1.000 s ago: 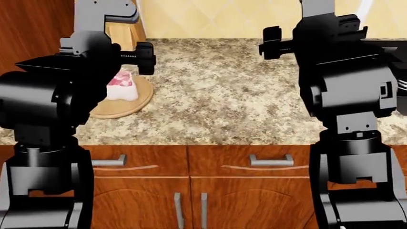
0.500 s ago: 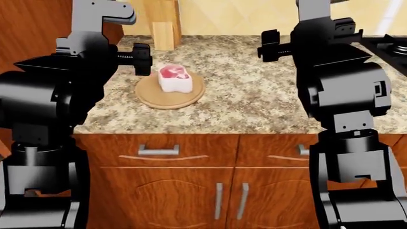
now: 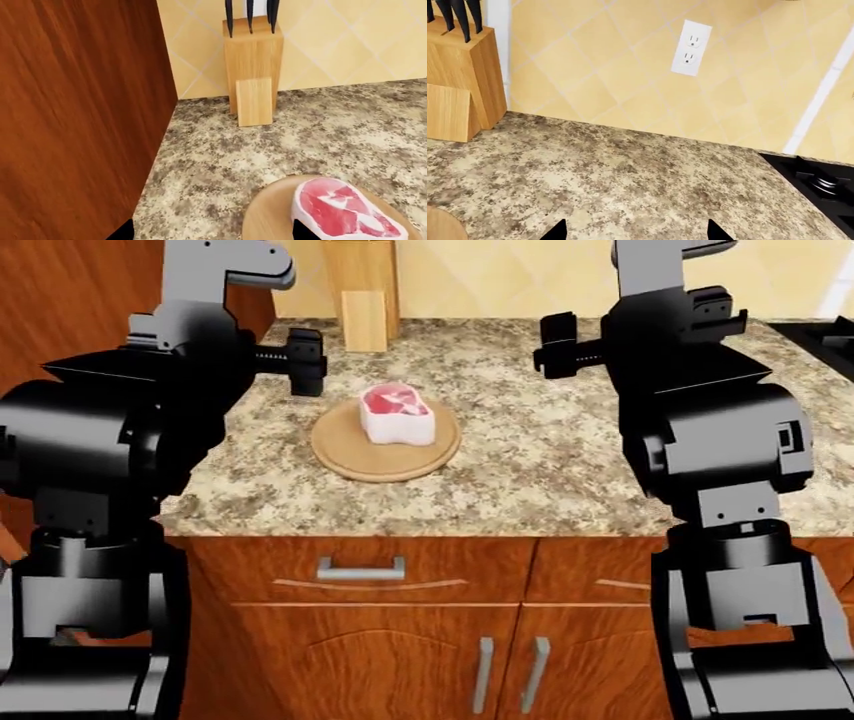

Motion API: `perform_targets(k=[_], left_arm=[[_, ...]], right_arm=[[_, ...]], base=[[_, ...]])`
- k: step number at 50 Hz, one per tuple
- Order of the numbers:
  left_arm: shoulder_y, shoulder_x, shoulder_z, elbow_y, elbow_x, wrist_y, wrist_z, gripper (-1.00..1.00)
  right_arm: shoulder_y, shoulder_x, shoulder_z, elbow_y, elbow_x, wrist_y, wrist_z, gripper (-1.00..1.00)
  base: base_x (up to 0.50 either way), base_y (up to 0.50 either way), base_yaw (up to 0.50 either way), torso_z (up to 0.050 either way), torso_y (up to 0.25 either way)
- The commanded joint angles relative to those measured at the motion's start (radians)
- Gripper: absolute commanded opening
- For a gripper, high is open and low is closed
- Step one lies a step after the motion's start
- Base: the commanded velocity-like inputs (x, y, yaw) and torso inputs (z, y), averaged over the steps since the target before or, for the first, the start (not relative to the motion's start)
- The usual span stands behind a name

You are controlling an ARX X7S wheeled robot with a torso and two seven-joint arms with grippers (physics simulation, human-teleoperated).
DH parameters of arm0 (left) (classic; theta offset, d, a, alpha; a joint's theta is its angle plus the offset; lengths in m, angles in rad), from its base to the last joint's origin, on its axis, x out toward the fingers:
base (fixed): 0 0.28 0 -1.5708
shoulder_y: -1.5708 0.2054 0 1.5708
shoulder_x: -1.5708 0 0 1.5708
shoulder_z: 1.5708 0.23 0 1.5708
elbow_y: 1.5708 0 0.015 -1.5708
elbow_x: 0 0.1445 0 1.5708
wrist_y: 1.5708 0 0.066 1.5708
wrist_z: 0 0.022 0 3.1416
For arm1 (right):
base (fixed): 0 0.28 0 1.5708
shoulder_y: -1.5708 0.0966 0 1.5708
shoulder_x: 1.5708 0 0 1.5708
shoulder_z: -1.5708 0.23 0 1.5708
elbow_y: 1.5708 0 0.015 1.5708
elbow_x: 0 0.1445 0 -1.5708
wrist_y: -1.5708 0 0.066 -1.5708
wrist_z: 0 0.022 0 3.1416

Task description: Place the steak on the rack of the oven.

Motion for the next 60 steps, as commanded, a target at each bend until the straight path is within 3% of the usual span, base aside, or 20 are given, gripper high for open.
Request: perform_targets(k=[1, 30, 40, 60], left_arm=[[-0.005, 0.0, 0.005, -0.007, -0.008, 0.004, -0.001, 1.0], [0.006, -0.004, -0.001, 0.002, -0.024, 0.005, -0.014, 1.0], [0.01, -0.011, -0.004, 0.021, -0.031, -0.006, -0.017, 1.0], [0.002, -0.007, 0.006, 0.008, -0.039, 0.0, -0.022, 1.0]], right_arm=[[-0.001, 0.007, -0.007, 0.0, 0.007, 0.0, -0.007, 1.0], [-0.015, 0.01, -0.014, 0.014, 0.021, -0.017, 0.003, 1.0], [-0.019, 0.014, -0.04, -0.028, 0.037, 0.012, -0.027, 1.0], [-0.04, 0.02, -0.132, -0.237, 0.14, 0.224, -0.168, 1.0]], base=[[0.38, 0.0, 0.0, 0.0, 0.0], [0.38, 0.0, 0.0, 0.0, 0.001], [0.01, 0.0, 0.0, 0.0, 0.002], [0.0, 0.0, 0.0, 0.0, 0.0]])
